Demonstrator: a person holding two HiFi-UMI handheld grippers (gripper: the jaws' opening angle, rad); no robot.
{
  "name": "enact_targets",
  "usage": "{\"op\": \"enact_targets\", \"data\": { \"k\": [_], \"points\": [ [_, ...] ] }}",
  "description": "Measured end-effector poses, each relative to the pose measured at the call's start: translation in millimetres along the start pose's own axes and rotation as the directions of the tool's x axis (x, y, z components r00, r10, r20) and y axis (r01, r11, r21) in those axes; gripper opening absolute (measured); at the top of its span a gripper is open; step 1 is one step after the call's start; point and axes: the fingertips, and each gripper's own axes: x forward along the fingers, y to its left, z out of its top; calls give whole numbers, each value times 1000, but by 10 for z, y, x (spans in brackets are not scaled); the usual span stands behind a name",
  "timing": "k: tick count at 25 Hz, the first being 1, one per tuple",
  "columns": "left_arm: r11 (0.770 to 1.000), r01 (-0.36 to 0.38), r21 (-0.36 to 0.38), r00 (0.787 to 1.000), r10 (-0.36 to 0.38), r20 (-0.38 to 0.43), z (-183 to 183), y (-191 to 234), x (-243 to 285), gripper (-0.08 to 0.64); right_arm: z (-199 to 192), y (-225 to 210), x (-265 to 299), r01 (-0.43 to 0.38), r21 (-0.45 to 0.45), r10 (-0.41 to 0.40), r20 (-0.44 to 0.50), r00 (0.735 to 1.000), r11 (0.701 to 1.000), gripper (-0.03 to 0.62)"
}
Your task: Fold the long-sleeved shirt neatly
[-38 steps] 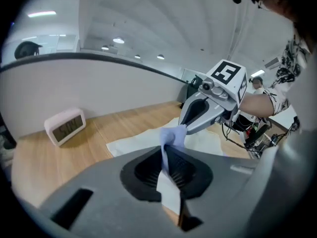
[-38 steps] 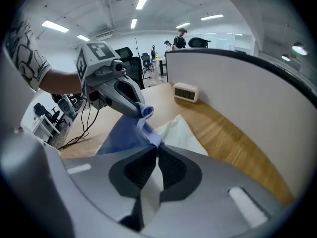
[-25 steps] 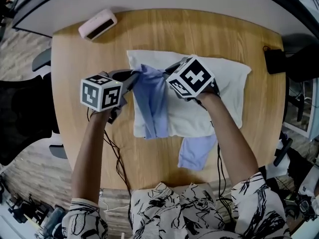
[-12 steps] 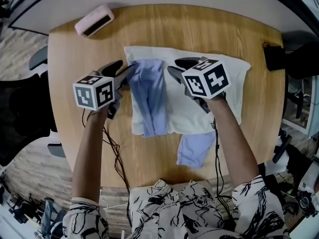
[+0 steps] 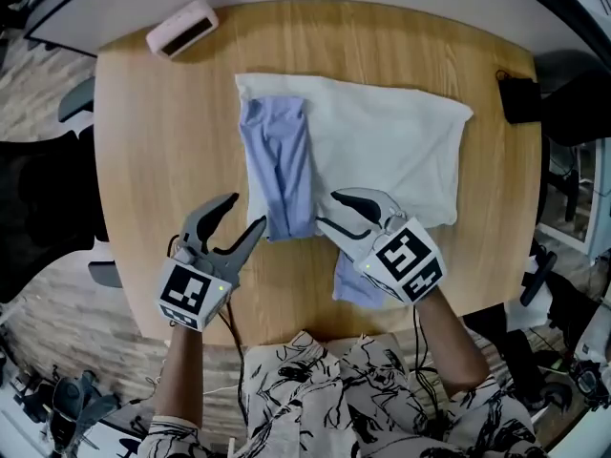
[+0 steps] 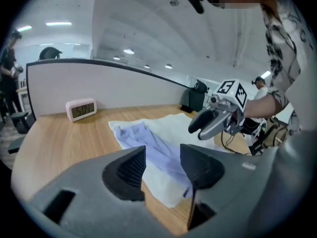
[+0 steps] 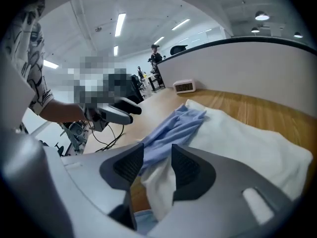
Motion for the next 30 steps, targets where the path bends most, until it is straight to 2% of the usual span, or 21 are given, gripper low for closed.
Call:
{"op": "enact_targets", "data": {
  "k": [2, 4, 7, 10, 14, 17, 19, 22, 24, 26, 28, 30],
  "points": [
    [999, 0, 41, 1000, 1, -27, -219, -241, -94, 222, -162, 234, 2, -18, 6, 18, 6, 1000, 1000, 189],
    [999, -4, 49, 998, 7, -57, -408, -394, -140, 201, -275, 401, 45, -29, 5, 29, 6, 1000, 1000, 169],
    [997, -17, 80, 995, 25, -96, -599, -507, -138, 173, -497, 525, 150, -22, -7, 22, -45, 999, 1000, 152],
    [993, -36, 110, 991, 50, -127, -733, -545, -60, 116, -657, 530, 269, -2, 15, 3, -69, 998, 1000, 141],
    [990, -85, 108, 979, 103, -174, -934, -525, 95, 71, -704, 481, 395, 47, 22, -46, -66, 997, 999, 113],
    [986, -120, 117, 969, 142, -202, -1024, -497, 181, 64, -693, 431, 475, 81, 29, -79, -57, 995, 996, 72],
    [985, -132, 111, 968, 152, -199, -1037, -492, 192, 18, -687, 414, 498, 98, 24, -97, -49, 994, 995, 29],
    [990, -132, 46, 974, 138, -182, -1021, -456, 143, 18, -709, 388, 492, 115, 26, -114, -48, 992, 993, 23],
    [992, -118, -41, 980, 109, -167, -1032, -427, 101, 18, -719, 385, 476, 115, 39, -114, -47, 992, 993, 23],
    [983, -111, -148, 984, 88, -153, -1090, -374, 70, 18, -731, 381, 471, 120, 46, -118, -49, 992, 992, 21],
    [964, -155, -215, 981, 124, -150, -1150, -241, 8, 14, -747, 364, 480, 128, 54, -125, -52, 991, 990, 21],
    [957, -207, -204, 973, 180, -143, -1116, -148, -90, 6, -743, 354, 485, 126, 62, -123, -44, 991, 990, 21]
  ]
}}
